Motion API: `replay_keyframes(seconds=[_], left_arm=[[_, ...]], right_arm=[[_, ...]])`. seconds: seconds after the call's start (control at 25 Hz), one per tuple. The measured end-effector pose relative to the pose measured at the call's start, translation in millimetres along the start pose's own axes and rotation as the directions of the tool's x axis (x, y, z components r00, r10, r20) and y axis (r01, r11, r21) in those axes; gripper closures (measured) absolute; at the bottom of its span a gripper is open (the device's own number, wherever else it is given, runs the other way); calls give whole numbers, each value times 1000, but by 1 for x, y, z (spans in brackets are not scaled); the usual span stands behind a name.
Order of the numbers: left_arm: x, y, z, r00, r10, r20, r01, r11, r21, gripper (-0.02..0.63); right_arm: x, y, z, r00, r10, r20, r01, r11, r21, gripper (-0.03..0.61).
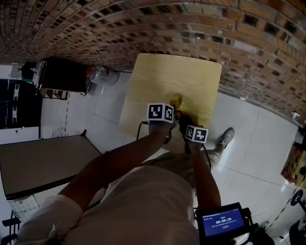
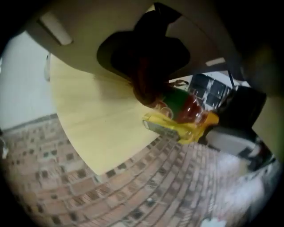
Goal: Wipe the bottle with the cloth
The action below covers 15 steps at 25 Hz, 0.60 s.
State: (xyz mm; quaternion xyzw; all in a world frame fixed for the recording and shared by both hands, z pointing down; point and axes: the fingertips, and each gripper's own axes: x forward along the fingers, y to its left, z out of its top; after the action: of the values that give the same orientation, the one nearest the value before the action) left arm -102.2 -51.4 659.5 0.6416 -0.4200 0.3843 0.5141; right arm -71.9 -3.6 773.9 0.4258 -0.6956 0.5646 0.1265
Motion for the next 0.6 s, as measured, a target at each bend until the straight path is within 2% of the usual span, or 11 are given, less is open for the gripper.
replay_keyframes(seconds=[0.04,0.12,0.2,0.24,0.32,0.4,0.44,0.48,0.52,0.56,0.6], left_arm=[[0,0,1,1000,-3,1,3,1000,-8,449],[0,-6,0,999,-43,-8,43,999,3,440],[-3,-12,0,995,-95,-23,96,993,61,350],[-7,-12,-1,995,-96,-26,98,988,122,254],[-23,-4,-3,998,-57,-14,58,952,301,238],[-40,6,-8,1000,-24,9,17,878,478,238],[-48,10,-9,1000,-14,27,-3,827,562,238],[-56,12,-7,998,-5,56,-33,755,655,239],[-62,11,-3,996,0,94,-72,647,759,241],[-67,7,0,991,-4,133,-113,501,858,241],[-70,0,2,986,-20,163,-148,326,934,240]], right_arm=[[-2,-2,3,1000,15,-10,-14,998,65,494],[-11,-2,9,999,31,-8,-31,998,60,492],[-22,-2,9,999,44,-2,-44,999,22,492],[-28,-3,7,999,49,1,-49,999,14,492],[-38,-4,-2,999,53,2,-53,998,13,491],[-48,-4,-11,999,53,5,-53,998,23,491],[-53,-3,-15,999,52,9,-53,998,26,491],[-58,-3,-18,999,51,12,-52,998,24,491],[-62,-2,-21,999,51,13,-51,999,16,491],[-66,0,-23,999,52,13,-52,999,5,491],[-69,3,-25,998,54,11,-54,998,-11,491]])
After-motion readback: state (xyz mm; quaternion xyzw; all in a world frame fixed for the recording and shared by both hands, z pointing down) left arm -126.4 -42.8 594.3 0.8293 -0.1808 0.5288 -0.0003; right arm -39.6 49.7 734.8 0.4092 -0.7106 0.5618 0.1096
